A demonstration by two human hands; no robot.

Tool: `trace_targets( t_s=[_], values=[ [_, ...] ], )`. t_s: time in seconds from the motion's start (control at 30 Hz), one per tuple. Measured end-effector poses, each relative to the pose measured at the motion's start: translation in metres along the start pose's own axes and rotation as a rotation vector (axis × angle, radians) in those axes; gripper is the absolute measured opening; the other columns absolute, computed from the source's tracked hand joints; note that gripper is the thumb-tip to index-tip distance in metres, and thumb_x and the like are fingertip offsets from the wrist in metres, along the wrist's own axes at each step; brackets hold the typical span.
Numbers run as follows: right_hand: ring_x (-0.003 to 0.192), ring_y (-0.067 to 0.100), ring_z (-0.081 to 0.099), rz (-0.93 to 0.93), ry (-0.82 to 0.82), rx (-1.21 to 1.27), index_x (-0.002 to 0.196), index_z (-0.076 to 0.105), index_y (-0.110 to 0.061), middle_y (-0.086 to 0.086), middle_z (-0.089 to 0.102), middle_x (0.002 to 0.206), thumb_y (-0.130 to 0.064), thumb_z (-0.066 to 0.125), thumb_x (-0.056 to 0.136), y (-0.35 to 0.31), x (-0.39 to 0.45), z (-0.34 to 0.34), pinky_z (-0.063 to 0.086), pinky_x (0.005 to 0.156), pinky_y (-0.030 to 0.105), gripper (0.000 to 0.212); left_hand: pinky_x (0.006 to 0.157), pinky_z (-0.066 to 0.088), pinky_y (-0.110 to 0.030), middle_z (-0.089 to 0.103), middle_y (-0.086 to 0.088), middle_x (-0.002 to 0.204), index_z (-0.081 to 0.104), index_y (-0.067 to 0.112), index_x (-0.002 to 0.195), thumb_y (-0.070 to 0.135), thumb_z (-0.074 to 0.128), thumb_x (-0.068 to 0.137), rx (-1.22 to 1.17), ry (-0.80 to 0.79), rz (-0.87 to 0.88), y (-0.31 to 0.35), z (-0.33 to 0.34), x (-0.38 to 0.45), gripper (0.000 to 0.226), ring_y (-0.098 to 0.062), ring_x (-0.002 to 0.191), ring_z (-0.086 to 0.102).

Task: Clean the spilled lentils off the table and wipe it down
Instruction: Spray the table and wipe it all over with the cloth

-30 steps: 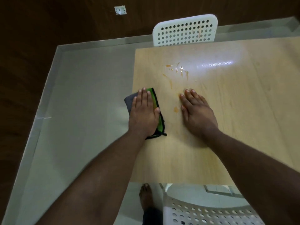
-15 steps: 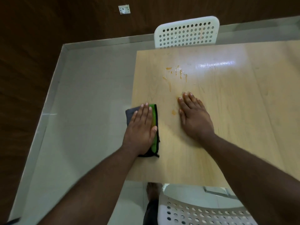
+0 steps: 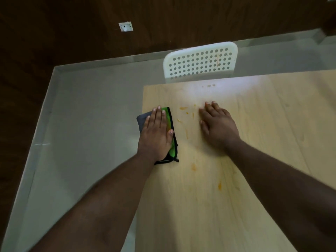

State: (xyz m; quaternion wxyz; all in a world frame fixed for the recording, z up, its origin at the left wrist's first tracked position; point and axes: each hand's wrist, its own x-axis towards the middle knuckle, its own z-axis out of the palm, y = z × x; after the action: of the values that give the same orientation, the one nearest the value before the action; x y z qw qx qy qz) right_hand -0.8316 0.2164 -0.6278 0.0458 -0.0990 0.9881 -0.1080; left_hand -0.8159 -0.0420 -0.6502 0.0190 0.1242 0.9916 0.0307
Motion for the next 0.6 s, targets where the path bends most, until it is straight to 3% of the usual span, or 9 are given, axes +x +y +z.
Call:
trace_targets(
  t_s=[0.4, 0.6],
  values=[
    [0.163, 0.017, 0.001, -0.018, 0.016, -0.009, 0.167, 0.021, -0.028, -0.001, 0.011, 0.175, -0.049, 0.021, 0.110, 0.015, 0.027, 0.004, 0.013, 0.131, 0.041, 0.060, 0.132, 0.009, -0.048, 0.006, -0.018, 0.175, 0.008, 0.002, 0.166, 0.049, 0.011, 0.107, 0.014, -0.030, -0.088, -0.011, -0.011, 0.133, 0.076, -0.029, 0.163, 0.003],
    [0.163, 0.014, 0.001, -0.022, 0.019, -0.001, 0.166, 0.023, -0.030, -0.002, 0.013, 0.175, -0.047, 0.025, 0.111, 0.016, 0.025, 0.000, 0.014, 0.130, 0.040, 0.058, 0.132, 0.003, -0.046, -0.008, -0.015, 0.176, -0.002, 0.004, 0.167, 0.048, 0.017, 0.110, 0.002, -0.057, 0.177, 0.036, -0.016, 0.090, 0.074, -0.027, 0.163, -0.010]
  ],
)
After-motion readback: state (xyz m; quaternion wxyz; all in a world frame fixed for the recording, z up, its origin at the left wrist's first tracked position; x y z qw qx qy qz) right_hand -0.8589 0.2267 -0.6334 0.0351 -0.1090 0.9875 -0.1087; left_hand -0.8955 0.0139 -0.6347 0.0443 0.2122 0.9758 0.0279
